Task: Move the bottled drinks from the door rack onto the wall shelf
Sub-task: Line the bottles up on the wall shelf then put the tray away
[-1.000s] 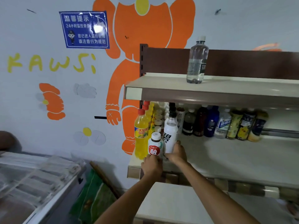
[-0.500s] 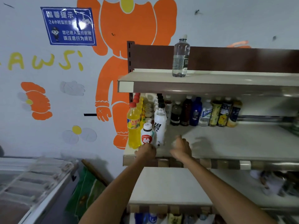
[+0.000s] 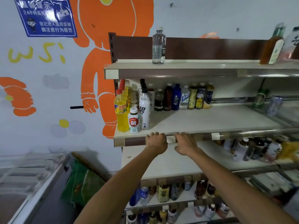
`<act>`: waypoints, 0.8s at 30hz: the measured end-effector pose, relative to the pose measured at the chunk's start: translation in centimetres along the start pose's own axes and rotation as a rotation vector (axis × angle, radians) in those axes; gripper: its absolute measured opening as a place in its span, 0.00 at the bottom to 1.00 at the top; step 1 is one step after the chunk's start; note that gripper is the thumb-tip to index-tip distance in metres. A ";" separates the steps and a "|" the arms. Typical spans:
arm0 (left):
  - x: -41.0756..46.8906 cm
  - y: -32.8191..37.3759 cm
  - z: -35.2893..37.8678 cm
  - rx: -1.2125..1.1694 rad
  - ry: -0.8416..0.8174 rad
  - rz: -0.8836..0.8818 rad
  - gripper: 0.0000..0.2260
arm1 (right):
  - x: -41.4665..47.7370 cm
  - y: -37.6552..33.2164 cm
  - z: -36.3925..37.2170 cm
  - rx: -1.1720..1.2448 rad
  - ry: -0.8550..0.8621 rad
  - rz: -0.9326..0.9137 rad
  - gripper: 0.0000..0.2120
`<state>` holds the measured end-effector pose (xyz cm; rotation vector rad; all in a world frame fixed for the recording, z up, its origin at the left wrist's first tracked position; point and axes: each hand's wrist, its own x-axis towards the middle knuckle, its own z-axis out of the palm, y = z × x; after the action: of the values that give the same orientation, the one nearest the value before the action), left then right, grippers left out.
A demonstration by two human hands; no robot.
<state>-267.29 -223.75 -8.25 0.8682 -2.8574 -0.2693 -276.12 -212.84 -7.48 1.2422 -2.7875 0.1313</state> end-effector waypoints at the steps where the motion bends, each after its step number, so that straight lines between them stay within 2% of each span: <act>1: -0.5 0.8 0.2 -0.001 -0.017 -0.001 0.17 | -0.7 0.8 0.1 0.004 0.001 -0.001 0.20; 7: -4.0 6.6 2.5 -0.014 -0.162 0.080 0.20 | -6.8 6.7 1.4 0.060 -0.107 0.099 0.27; 11: -6.3 12.9 4.9 -0.008 -0.217 0.206 0.21 | -12.4 12.2 1.6 0.066 -0.139 0.228 0.27; 17: -9.0 24.1 7.5 -0.039 -0.276 0.410 0.22 | -20.1 21.0 1.1 0.088 -0.092 0.395 0.22; 21: -9.9 31.0 9.3 -0.067 -0.311 0.548 0.20 | -23.8 26.1 0.8 0.084 -0.119 0.548 0.28; 24: -10.4 35.2 10.5 -0.119 -0.311 0.685 0.19 | -26.1 29.6 1.2 0.081 -0.116 0.648 0.24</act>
<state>-279.52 -187.81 -11.92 -0.2153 -3.1561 -0.5070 -280.84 -173.97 -12.91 0.3178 -3.1995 0.2179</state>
